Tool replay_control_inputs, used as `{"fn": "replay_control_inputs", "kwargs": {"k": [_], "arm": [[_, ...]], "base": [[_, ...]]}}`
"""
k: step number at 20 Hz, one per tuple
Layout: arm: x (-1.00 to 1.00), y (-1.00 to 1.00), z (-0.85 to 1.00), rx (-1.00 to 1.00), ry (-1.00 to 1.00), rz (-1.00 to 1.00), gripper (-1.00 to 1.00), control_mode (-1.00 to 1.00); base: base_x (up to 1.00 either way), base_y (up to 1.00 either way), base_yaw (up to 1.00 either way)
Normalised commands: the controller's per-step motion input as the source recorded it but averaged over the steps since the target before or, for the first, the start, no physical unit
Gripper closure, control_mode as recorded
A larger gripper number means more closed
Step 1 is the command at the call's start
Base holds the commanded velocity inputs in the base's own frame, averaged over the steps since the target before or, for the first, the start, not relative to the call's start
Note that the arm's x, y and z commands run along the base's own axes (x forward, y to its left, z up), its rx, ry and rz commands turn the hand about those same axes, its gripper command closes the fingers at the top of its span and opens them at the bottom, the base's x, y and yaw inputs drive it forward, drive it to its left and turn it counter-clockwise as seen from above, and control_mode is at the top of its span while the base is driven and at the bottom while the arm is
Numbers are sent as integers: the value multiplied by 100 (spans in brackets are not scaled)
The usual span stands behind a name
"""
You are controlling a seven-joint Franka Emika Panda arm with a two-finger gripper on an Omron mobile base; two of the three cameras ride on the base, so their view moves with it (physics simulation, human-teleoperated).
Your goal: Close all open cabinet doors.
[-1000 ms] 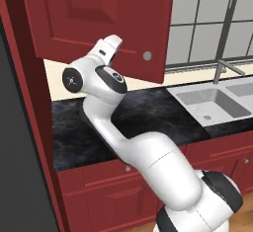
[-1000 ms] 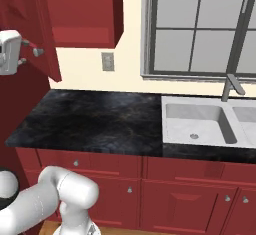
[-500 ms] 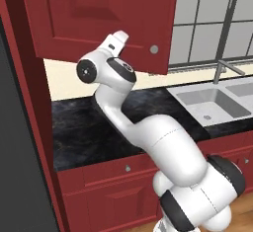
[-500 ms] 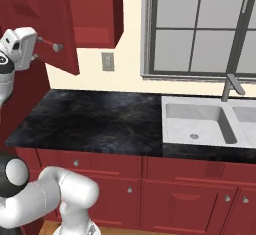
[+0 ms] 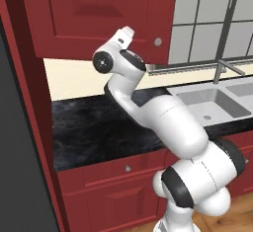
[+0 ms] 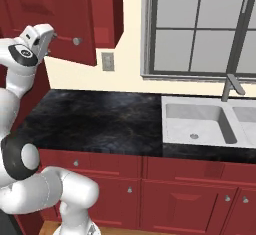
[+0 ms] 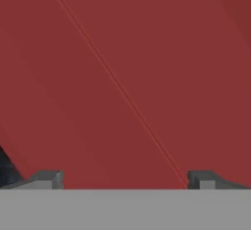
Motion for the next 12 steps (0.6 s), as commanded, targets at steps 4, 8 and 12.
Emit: {"fn": "replay_control_inputs", "kwargs": {"k": [4, 8, 12], "arm": [[72, -19, -17, 2, 0, 9, -100, -100], [69, -28, -10, 5, 0, 10, -100, -100], [73, -38, -10, 8, 0, 10, -100, -100]], "base": [[0, 0, 0], [0, 0, 0], [0, 0, 0]]}}
